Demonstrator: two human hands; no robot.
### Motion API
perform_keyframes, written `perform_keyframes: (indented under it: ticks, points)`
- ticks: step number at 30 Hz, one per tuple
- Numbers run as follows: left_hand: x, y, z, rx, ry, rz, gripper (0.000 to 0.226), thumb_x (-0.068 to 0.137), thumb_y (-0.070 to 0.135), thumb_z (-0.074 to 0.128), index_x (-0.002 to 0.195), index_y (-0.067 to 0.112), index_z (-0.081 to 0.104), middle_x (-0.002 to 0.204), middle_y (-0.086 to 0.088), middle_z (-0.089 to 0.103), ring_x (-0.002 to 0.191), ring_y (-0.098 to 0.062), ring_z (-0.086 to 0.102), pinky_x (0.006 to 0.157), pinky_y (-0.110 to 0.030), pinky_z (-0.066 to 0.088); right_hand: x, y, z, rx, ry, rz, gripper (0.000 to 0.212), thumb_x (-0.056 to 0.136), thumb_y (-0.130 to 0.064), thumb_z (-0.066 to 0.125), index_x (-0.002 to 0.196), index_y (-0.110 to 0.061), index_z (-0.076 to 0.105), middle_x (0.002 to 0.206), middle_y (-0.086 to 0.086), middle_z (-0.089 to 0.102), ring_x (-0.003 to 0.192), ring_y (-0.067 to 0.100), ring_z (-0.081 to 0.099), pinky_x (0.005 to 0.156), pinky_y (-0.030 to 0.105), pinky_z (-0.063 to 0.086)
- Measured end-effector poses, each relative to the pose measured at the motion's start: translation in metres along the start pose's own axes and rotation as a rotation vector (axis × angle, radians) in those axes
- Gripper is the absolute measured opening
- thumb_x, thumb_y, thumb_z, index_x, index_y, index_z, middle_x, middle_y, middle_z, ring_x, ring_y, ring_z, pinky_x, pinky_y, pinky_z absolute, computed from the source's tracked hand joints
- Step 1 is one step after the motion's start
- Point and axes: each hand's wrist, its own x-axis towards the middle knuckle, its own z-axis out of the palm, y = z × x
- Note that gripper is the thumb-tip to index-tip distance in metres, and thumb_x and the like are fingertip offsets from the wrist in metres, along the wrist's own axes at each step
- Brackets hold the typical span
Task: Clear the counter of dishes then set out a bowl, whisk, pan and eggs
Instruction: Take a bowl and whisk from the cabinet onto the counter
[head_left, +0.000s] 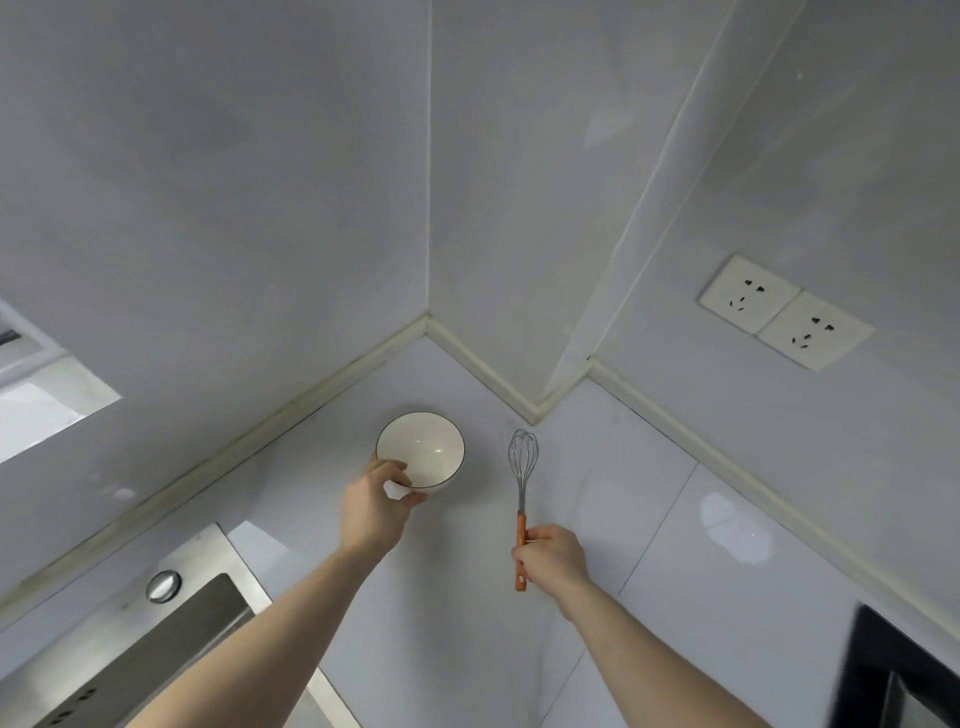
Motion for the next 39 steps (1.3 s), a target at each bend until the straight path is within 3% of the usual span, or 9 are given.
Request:
perform_keyframes:
  ticks: [5, 11, 14, 19, 24, 28, 30, 33, 39]
  points:
    - [0.012, -0.003, 0.005, 0.007, 0.019, 0.031, 0.028, 0.068, 0.015, 0.093, 0.073, 0.018, 0.065, 0.108, 0.013, 0.068, 0.097, -0.013, 0.065, 0.073, -0.025, 0.04, 0.02, -0.011, 0.016, -0.014, 0.012, 0.014, 0.015, 0.075, -0.004, 0.061, 0.067, -0.014, 0.067, 0.053, 0.0, 0.066, 0.044, 0.011, 0.061, 0.059, 0.026, 0.056]
    - [0.014, -0.004, 0.006, 0.013, -0.002, 0.061, 0.022, 0.072, 0.016, 0.091, 0.077, 0.016, 0.07, 0.111, 0.011, 0.069, 0.104, -0.013, 0.065, 0.077, -0.023, 0.04, 0.036, 0.0, 0.029, -0.032, 0.076, 0.05, 0.016, 0.082, -0.004, 0.055, 0.082, -0.008, 0.071, 0.062, 0.006, 0.073, 0.043, 0.007, 0.063, 0.047, 0.017, 0.047]
    - [0.014, -0.007, 0.006, 0.038, -0.022, 0.067, 0.021, 0.074, 0.019, 0.09, 0.077, 0.017, 0.069, 0.112, 0.012, 0.069, 0.112, -0.013, 0.064, 0.078, -0.023, 0.04, 0.045, 0.007, 0.035, -0.044, 0.07, 0.07, 0.015, 0.078, -0.006, 0.056, 0.078, -0.005, 0.072, 0.072, 0.011, 0.075, 0.055, 0.02, 0.068, 0.057, 0.028, 0.061]
    - [0.016, -0.008, 0.005, 0.083, -0.067, 0.105, 0.017, 0.077, 0.019, 0.088, 0.082, 0.019, 0.071, 0.123, 0.005, 0.069, 0.126, -0.018, 0.059, 0.087, -0.025, 0.043, 0.059, 0.005, 0.041, -0.122, 0.083, 0.04, 0.015, 0.08, -0.021, 0.07, 0.094, -0.017, 0.07, 0.091, 0.0, 0.075, 0.083, 0.019, 0.071, 0.069, 0.023, 0.054]
    - [0.0, -0.007, -0.004, 0.187, -0.139, 0.188, 0.033, 0.082, 0.011, 0.078, 0.111, 0.023, 0.07, 0.151, 0.005, 0.052, 0.149, -0.024, 0.036, 0.112, -0.033, 0.037, 0.066, 0.005, 0.041, -0.186, 0.127, 0.002, 0.018, 0.083, -0.027, 0.076, 0.095, -0.019, 0.065, 0.097, 0.001, 0.073, 0.083, 0.023, 0.072, 0.065, 0.024, 0.052]
    - [-0.026, -0.002, -0.013, 0.197, -0.11, 0.253, 0.038, 0.086, 0.013, 0.072, 0.118, 0.03, 0.064, 0.156, 0.012, 0.043, 0.154, -0.018, 0.023, 0.114, -0.026, 0.029, 0.064, 0.009, 0.034, -0.185, 0.131, -0.04, 0.02, 0.082, -0.029, 0.077, 0.094, -0.021, 0.063, 0.094, -0.002, 0.073, 0.076, 0.02, 0.071, 0.071, 0.031, 0.06]
    - [-0.04, 0.002, -0.021, 0.176, -0.091, 0.26, 0.035, 0.087, 0.015, 0.072, 0.116, 0.03, 0.064, 0.155, 0.013, 0.044, 0.154, -0.017, 0.023, 0.113, -0.024, 0.027, 0.053, 0.012, 0.032, -0.153, 0.118, -0.092, 0.023, 0.082, -0.029, 0.079, 0.095, -0.022, 0.062, 0.093, -0.004, 0.071, 0.08, 0.02, 0.072, 0.075, 0.031, 0.058]
    - [-0.069, 0.005, -0.033, 0.147, -0.114, 0.243, 0.029, 0.087, 0.018, 0.073, 0.112, 0.032, 0.066, 0.149, 0.015, 0.051, 0.151, -0.015, 0.029, 0.116, -0.03, 0.031, 0.018, 0.027, 0.024, -0.154, 0.11, -0.265, 0.033, 0.083, -0.028, 0.08, 0.107, -0.025, 0.058, 0.111, -0.004, 0.061, 0.09, 0.018, 0.066, 0.082, 0.032, 0.053]
    - [-0.127, 0.019, -0.055, 0.208, -0.303, 0.291, 0.029, 0.088, 0.03, 0.073, 0.111, 0.042, 0.063, 0.143, 0.026, 0.048, 0.142, -0.008, 0.039, 0.112, -0.028, 0.036, -0.061, 0.065, -0.044, -0.196, 0.134, -0.45, 0.045, 0.089, -0.022, 0.072, 0.129, -0.031, 0.053, 0.126, -0.015, 0.047, 0.105, 0.0, 0.056, 0.087, 0.027, 0.053]
